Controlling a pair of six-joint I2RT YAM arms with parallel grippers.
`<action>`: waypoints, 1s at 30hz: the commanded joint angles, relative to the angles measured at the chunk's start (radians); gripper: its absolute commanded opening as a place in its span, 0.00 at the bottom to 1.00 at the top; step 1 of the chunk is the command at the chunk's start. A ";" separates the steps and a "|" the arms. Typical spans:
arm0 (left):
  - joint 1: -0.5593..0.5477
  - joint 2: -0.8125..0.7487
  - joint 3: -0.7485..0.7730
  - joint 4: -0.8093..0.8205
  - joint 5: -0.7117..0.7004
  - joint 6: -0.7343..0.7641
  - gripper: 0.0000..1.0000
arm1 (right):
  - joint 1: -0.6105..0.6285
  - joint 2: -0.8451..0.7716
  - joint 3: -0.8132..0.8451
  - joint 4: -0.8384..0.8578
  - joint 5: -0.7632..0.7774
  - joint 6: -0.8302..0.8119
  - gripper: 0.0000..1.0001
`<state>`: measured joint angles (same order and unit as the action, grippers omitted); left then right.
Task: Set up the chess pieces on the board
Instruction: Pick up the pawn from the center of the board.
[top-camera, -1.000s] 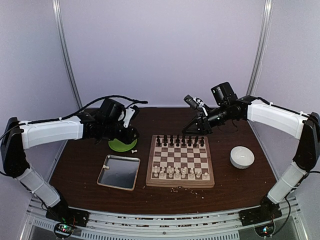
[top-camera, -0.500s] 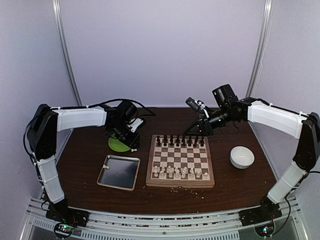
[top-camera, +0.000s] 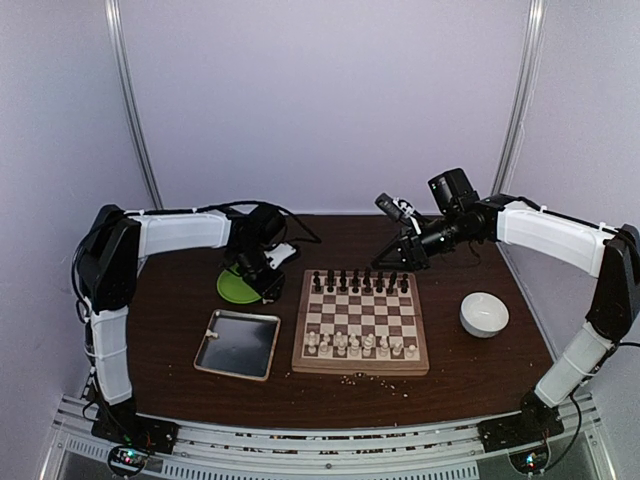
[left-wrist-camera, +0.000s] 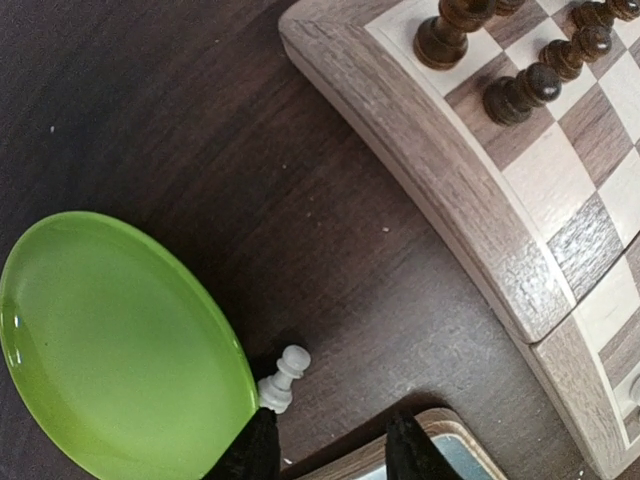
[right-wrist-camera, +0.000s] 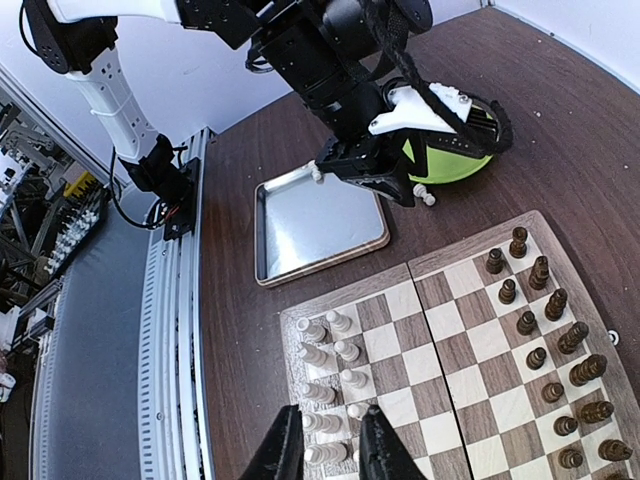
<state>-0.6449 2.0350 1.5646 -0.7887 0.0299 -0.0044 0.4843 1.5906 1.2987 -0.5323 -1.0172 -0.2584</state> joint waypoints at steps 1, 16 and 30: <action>-0.002 0.036 0.043 -0.014 0.037 0.040 0.38 | -0.008 -0.017 -0.006 -0.003 -0.024 -0.003 0.20; -0.002 0.123 0.109 -0.070 -0.025 0.087 0.38 | -0.011 -0.006 -0.003 -0.003 -0.027 0.005 0.20; -0.002 0.116 0.063 -0.098 -0.058 0.076 0.38 | -0.015 0.006 0.002 -0.010 -0.035 0.005 0.19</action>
<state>-0.6449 2.1551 1.6470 -0.8677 -0.0036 0.0696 0.4793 1.5913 1.2987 -0.5339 -1.0332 -0.2573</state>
